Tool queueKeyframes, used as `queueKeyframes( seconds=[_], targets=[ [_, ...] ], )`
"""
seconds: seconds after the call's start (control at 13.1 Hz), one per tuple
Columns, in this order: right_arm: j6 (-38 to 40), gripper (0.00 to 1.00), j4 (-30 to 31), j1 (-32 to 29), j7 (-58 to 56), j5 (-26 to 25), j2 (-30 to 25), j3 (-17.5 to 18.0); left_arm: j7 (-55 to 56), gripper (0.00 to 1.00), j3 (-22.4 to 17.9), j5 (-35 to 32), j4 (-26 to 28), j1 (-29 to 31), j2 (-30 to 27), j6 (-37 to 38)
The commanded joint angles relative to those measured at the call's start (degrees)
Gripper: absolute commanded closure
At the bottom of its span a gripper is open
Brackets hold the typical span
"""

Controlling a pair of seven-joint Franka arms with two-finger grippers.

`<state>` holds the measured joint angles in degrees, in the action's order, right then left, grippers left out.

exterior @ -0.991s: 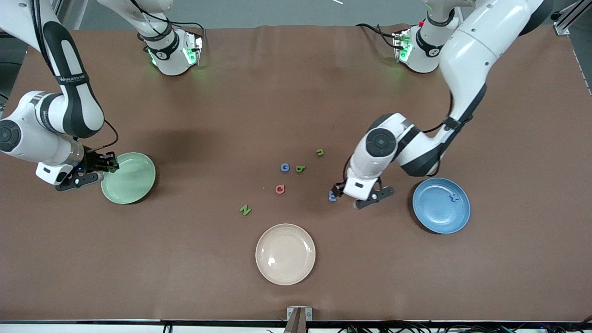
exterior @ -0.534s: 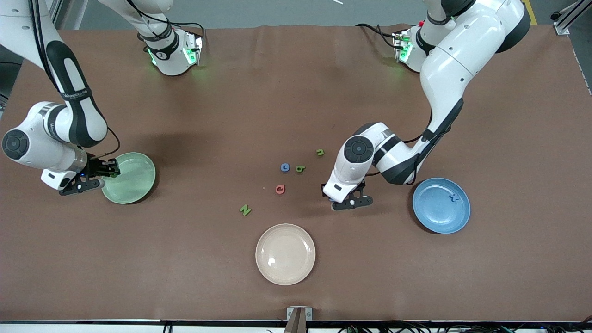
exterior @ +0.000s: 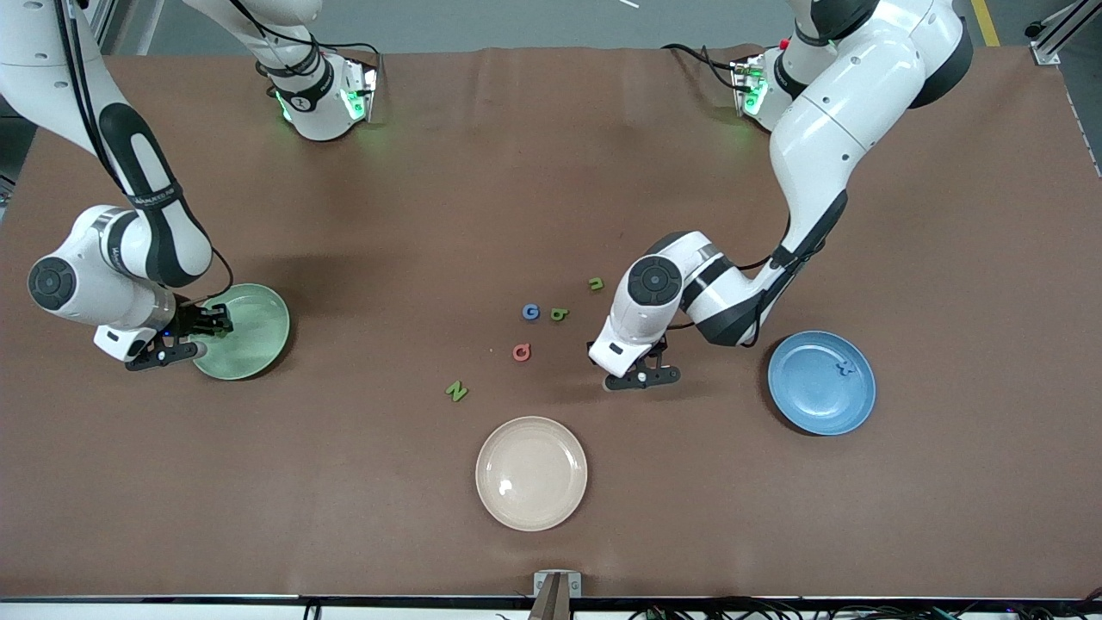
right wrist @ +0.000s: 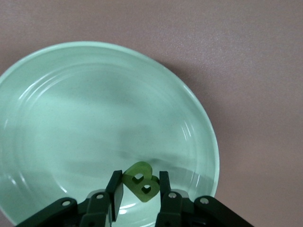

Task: Sort upper and lower case letters into plates
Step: 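Grasp the blue E with the left gripper while the right gripper releases B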

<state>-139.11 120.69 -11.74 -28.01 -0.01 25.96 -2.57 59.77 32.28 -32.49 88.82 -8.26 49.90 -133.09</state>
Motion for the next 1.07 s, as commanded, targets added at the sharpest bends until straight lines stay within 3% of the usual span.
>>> queueKeyframes(
  seconds=[0.0,0.08,0.15,0.23,0.31,0.38,0.46,0.61,0.69,0.84,0.99],
  targets=[
    [-1.1,0.90,-0.4,-1.6,-0.1,-0.3,1.6,1.2,-0.5,0.44,-0.3,-1.2,-2.6,-1.1,1.9,0.9],
    [-0.8,0.85,-0.4,-1.5,-0.1,-0.3,1.5,1.2,-0.5,0.47,-0.4,-1.3,-2.9,-1.7,2.2,0.9],
    [-0.4,0.61,-0.4,-1.3,0.0,-0.3,1.4,1.2,-0.5,0.49,-0.8,-1.3,-3.0,-1.8,2.5,0.9],
    [-0.2,0.19,-0.4,-1.0,0.7,-0.3,0.9,1.2,-0.5,0.50,-1.2,-1.3,-3.0,-2.3,2.6,0.9],
    [0.1,0.10,-0.5,-0.7,0.9,-0.3,-0.3,1.4,-0.5,0.51,-1.6,-1.3,-3.0,-2.5,2.7,0.9],
    [2.8,0.03,-0.9,-0.2,1.0,-0.3,-2.7,1.6,-0.6,0.53,-1.9,-1.3,-3.0,-2.5,2.7,0.9],
    [7.1,0.03,-2.7,0.7,1.7,-0.3,-4.8,1.6,-0.6,0.60,-1.9,-1.3,-3.0,-2.4,2.6,0.9],
    [17.2,0.03,-7.6,3.6,6.1,-0.3,-7.8,1.6,-0.3,0.93,-1.9,-1.4,-3.0,-1.9,2.0,1.2],
    [20.9,0.03,-10.1,5.3,8.4,-0.3,-8.2,1.6,-0.3,0.99,-1.9,-1.5,-2.6,-1.2,1.5,1.5],
    [26.6,0.03,-15.0,9.1,15.0,-0.1,-8.3,1.7,-0.4,0.98,-1.8,-1.1,-2.6,0.9,-0.6,6.3],
    [27.5,0.03,-16.8,13.9,24.3,0.5,-7.9,1.7,-0.6,0.97,-0.6,-0.1,-2.0,4.8,-3.9,10.5]
  ],
)
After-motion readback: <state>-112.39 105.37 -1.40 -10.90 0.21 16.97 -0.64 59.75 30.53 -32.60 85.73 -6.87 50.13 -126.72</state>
